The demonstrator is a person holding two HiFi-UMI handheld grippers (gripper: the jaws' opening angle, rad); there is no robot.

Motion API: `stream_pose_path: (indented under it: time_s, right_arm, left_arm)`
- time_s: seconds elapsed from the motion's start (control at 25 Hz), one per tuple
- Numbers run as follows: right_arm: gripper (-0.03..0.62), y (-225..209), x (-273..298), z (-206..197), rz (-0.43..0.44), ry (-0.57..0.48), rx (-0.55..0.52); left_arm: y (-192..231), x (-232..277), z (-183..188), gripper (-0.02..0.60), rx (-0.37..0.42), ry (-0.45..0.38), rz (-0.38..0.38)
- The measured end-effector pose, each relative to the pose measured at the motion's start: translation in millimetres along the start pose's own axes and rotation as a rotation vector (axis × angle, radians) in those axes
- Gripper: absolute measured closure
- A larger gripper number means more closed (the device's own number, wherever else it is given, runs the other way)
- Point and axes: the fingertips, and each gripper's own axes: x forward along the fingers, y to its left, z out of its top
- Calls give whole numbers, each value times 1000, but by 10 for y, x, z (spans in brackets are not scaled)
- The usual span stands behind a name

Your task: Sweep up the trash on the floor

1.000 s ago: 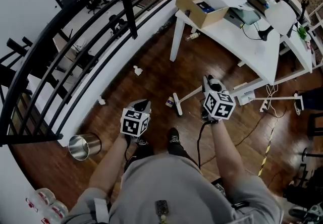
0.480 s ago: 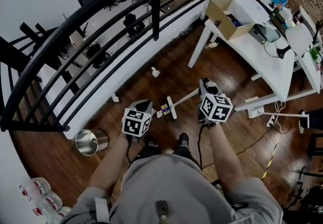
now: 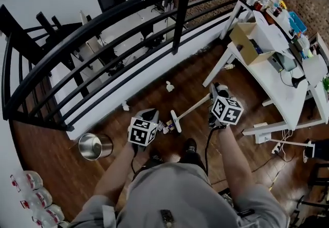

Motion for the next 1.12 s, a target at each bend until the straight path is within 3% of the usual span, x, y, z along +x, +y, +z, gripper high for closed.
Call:
stream_pose_path:
  time_s: [0.24, 0.64, 1.0, 1.12]
  right_arm:
    - [519, 115, 559, 414, 149, -12, -42]
    - [519, 6, 1583, 1208, 415, -7, -179]
    - [519, 101, 2430, 1651, 460, -16, -281]
    - [520, 102, 2719, 1799, 478, -33, -304]
  left_arm:
    - [183, 262, 297, 574, -50, -32, 102]
    - [10, 925, 808, 574, -181, -60, 286]
    - [201, 952, 1019, 574, -245, -89, 374]
    - [346, 962, 1044, 574, -269, -83, 439]
